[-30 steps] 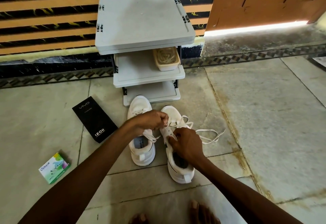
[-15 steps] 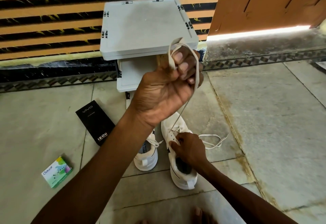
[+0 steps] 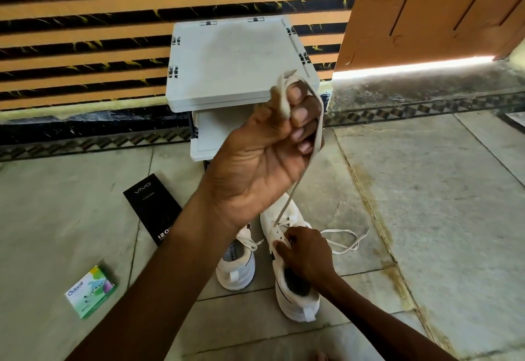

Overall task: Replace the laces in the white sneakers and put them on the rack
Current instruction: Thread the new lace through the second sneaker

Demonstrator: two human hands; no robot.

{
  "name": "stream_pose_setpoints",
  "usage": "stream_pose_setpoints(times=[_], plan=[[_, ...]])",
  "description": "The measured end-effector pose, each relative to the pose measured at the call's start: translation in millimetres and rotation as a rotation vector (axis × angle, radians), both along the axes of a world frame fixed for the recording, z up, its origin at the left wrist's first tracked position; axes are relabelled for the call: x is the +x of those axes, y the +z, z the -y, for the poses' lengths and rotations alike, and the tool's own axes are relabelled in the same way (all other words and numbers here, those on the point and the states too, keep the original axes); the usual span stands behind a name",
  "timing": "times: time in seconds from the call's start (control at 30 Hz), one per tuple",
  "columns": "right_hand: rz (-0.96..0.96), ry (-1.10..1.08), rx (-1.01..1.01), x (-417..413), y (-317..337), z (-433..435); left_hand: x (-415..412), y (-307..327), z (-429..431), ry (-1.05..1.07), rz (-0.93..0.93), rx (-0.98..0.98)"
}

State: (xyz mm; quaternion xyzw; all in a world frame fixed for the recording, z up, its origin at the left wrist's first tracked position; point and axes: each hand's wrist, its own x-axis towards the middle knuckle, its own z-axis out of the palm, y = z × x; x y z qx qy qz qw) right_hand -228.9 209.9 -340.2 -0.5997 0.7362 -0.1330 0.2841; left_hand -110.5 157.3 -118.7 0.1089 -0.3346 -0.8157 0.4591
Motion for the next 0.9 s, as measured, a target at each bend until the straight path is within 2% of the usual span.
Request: stream_pose_setpoints(times=[0.07,0.17,0.23,0.3,0.37,0.47,0.6,0.77,0.9], plan=[[0.011,0.006,0.010,-0.5,1.2,0.0,5.1,-0.9,2.7,0.068,0.212,-0.092],[0.070,0.006,0.043,-4.9,1.9,-0.1,20.1,-22.0,17.5,0.346,0.778,-0.285],[0.145,0.024,0.079,-11.6,2.1,4.9,30.3,-42.0,24.3,0.503,1.068,-0.381],[0.235,-0.001,0.118,-20.0,8.2,11.2,36.5,-60.5,24.4,0.554,1.272,-0.453],[0.371,-0.086,0.092,-28.9,14.8,15.3,40.9,-72.0,22.1,0.551,1.377,-0.486],[0.461,-0.171,0.024,-39.7,18.8,19.7,39.6,-78.4,15.4,0.531,1.383,-0.455],[0.294,-0.050,-0.015,-43.8,15.5,28.5,34.7,-78.7,11.3,0.508,1.236,-0.395],[0.191,0.194,-0.011,-34.3,12.9,33.8,29.1,-80.4,5.0,0.462,1.085,-0.372],[-0.078,0.260,-0.008,-20.6,13.5,36.1,30.3,-83.4,2.4,0.458,0.993,-0.322]])
